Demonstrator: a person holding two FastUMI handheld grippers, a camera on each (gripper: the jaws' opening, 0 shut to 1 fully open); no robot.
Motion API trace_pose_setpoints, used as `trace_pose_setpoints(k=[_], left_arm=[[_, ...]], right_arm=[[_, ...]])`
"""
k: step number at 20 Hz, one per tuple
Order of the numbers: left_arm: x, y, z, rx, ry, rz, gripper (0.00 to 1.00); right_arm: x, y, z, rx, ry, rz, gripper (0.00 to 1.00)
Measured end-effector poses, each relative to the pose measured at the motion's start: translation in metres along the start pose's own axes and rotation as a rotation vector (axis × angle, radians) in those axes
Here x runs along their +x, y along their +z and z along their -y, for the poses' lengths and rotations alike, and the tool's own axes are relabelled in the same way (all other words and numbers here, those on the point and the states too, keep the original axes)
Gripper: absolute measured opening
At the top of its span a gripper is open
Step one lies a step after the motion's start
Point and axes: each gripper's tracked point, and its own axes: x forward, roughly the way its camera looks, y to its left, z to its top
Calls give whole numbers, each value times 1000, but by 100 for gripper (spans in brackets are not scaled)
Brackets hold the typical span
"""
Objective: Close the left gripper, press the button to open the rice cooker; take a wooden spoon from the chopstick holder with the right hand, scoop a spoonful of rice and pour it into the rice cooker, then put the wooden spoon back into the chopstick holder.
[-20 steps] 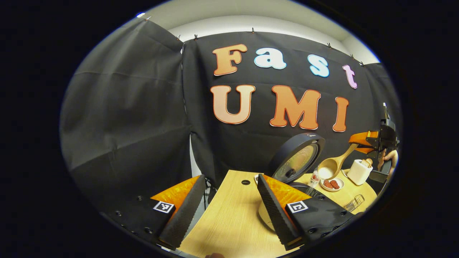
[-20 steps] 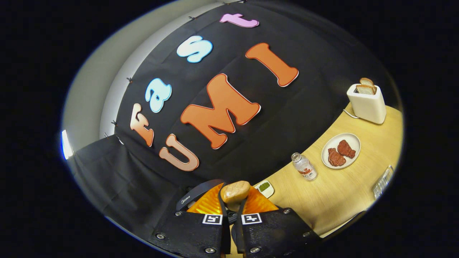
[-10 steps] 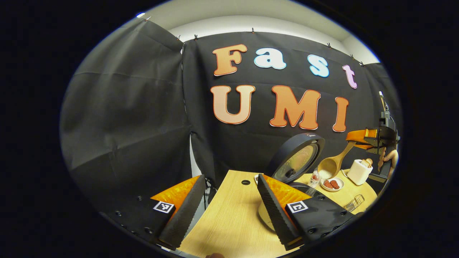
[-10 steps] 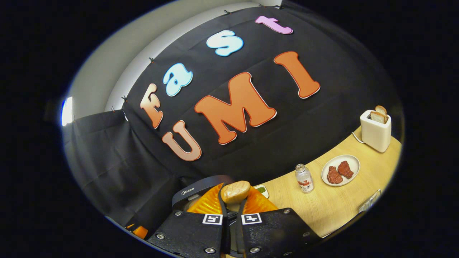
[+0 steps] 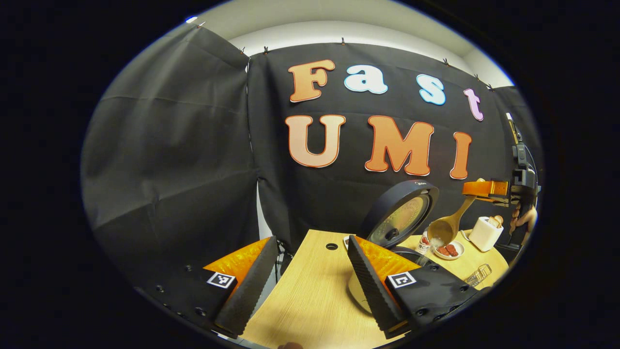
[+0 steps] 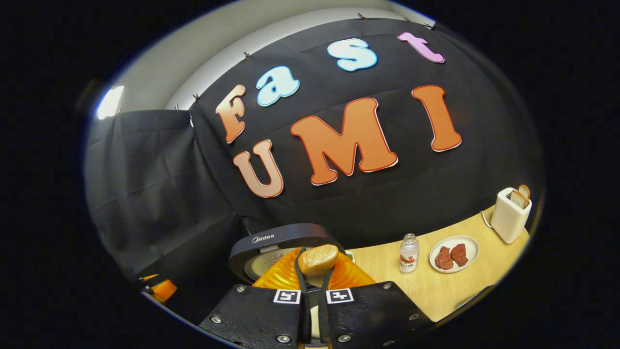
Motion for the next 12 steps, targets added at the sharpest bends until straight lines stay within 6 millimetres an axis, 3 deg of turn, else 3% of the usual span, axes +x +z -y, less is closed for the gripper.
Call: trace_pose_setpoints(k=[3, 7, 12], left_arm=[[1, 0, 0, 0, 6, -3, 99], [1, 3, 0, -2, 9, -1, 99], [6, 19, 14, -1, 14, 29, 97]], right_arm=[[0, -8, -11, -68, 47, -15, 5], [2, -19, -11, -118, 61, -42, 5], [-4, -12, 15, -34, 46, -45, 5]])
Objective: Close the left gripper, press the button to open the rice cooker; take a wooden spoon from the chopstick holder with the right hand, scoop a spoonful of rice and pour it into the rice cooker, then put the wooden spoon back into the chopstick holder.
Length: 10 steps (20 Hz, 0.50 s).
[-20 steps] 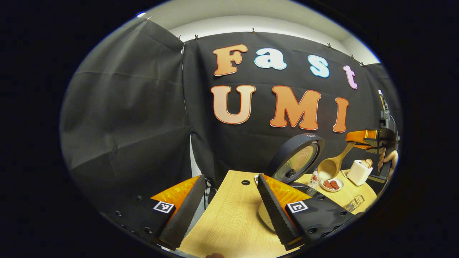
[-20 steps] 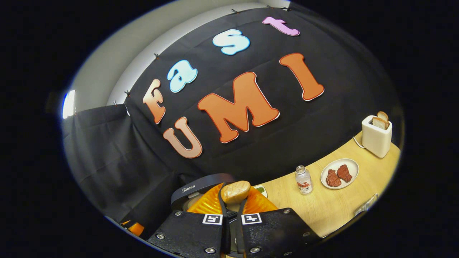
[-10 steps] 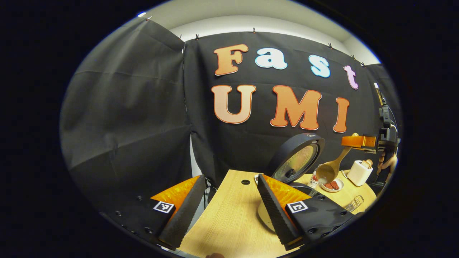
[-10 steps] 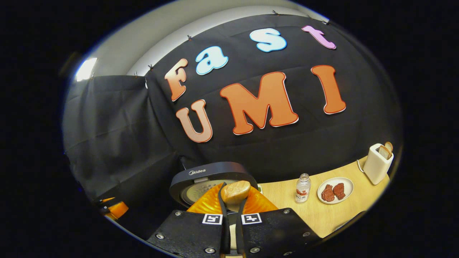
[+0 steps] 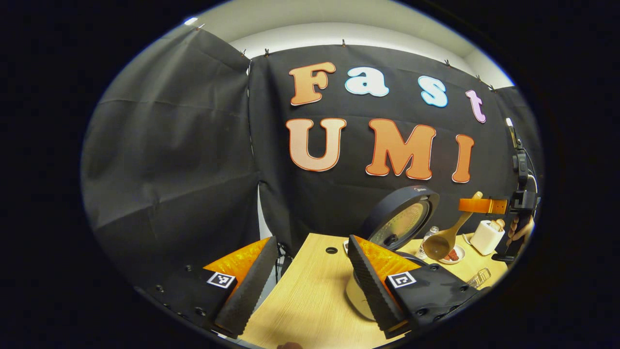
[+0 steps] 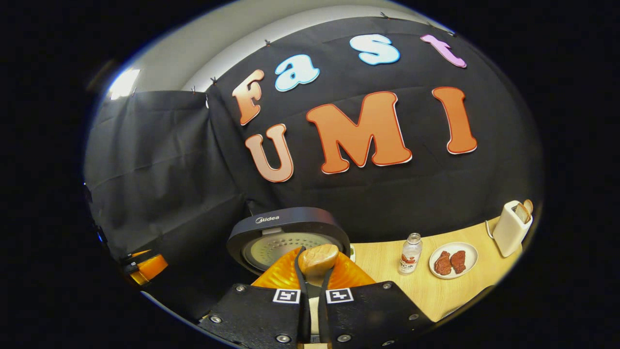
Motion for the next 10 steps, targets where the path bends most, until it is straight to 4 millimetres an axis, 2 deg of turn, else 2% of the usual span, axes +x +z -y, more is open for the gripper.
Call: trace_pose_setpoints(k=[4, 7, 8, 9, 10], left_arm=[[6, 8, 19, -1, 5, 16, 99], [9, 18, 42, -6, -14, 45, 96], [10, 20, 44, -1, -2, 53, 96], [11, 21, 50, 4, -4, 51, 100], [13, 19, 62, 5, -18, 44, 99]], right_arm=[[-24, 10, 48, 45, -53, 2, 5], [-50, 16, 91, 68, -105, 5, 5], [-59, 16, 107, 78, -125, 3, 5], [-69, 17, 123, 84, -146, 3, 5], [-79, 17, 139, 92, -171, 5, 5]])
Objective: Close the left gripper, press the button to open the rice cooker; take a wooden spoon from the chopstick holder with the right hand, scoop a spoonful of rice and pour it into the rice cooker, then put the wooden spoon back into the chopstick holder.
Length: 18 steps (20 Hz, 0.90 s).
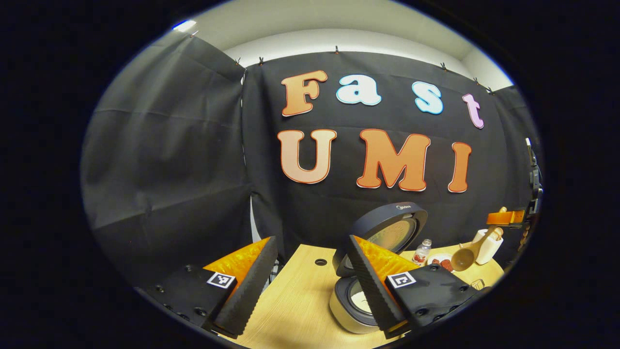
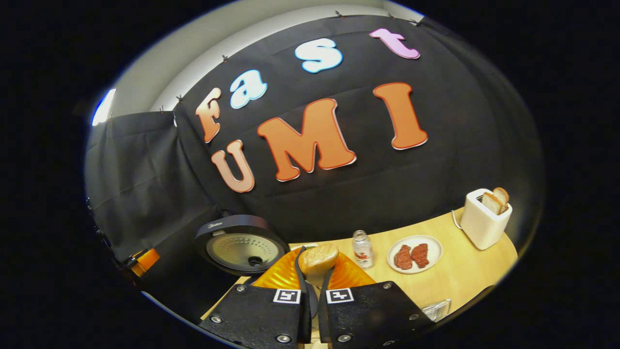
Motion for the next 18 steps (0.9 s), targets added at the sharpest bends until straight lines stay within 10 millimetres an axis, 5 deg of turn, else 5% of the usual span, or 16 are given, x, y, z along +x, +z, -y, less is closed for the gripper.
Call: trace_pose_setpoints(k=[5, 10, 18], left_arm=[[5, 7, 31, 7, -25, -1, 96], [9, 14, 56, 29, -12, 7, 96], [12, 22, 83, 18, -7, 6, 97]], right_arm=[[-41, -6, 78, 40, -100, -13, 5], [-73, -33, 141, 101, -191, -41, 5], [-69, -110, 195, 213, -256, -115, 5]])
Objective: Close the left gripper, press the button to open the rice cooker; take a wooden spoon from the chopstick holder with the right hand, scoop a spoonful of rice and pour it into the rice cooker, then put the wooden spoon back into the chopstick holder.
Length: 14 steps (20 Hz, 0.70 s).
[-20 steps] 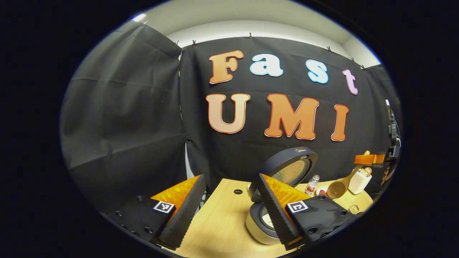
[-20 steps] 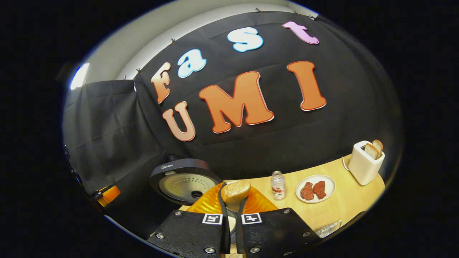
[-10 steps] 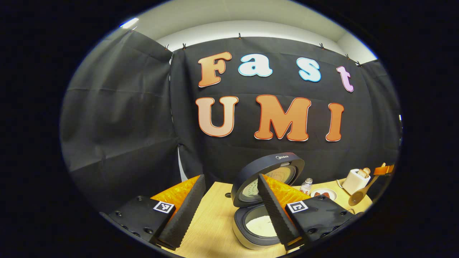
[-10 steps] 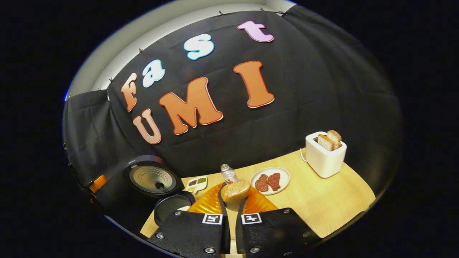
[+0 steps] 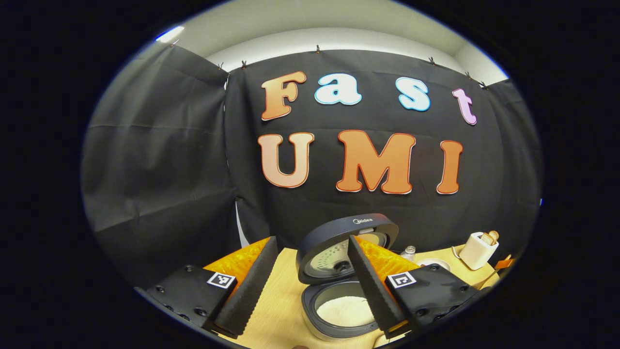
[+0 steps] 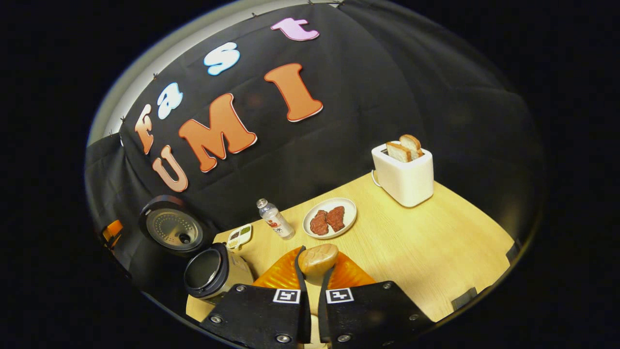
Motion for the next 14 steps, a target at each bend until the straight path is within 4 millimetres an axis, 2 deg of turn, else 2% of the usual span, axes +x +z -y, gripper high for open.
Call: trace_pose_setpoints(k=[3, 6, 8, 9, 12, 14], left_arm=[[-4, 0, 8, 3, -10, -7, 96], [-9, -2, 13, 1, -17, -15, 96], [-11, -2, 12, 1, -15, -21, 96], [-11, -3, 10, 3, -11, -22, 96], [-13, -3, 9, -9, -5, -21, 98], [-15, -3, 11, -22, -8, -28, 96]], right_arm=[[19, -22, 15, 41, -13, -22, 5], [26, -42, 28, 74, -23, -49, 6], [19, -38, 34, 93, -25, -33, 13], [24, -38, 37, 94, -42, -31, 16], [16, -34, 67, -6, -155, -31, 28], [6, -22, 77, -74, -200, -12, 47]])
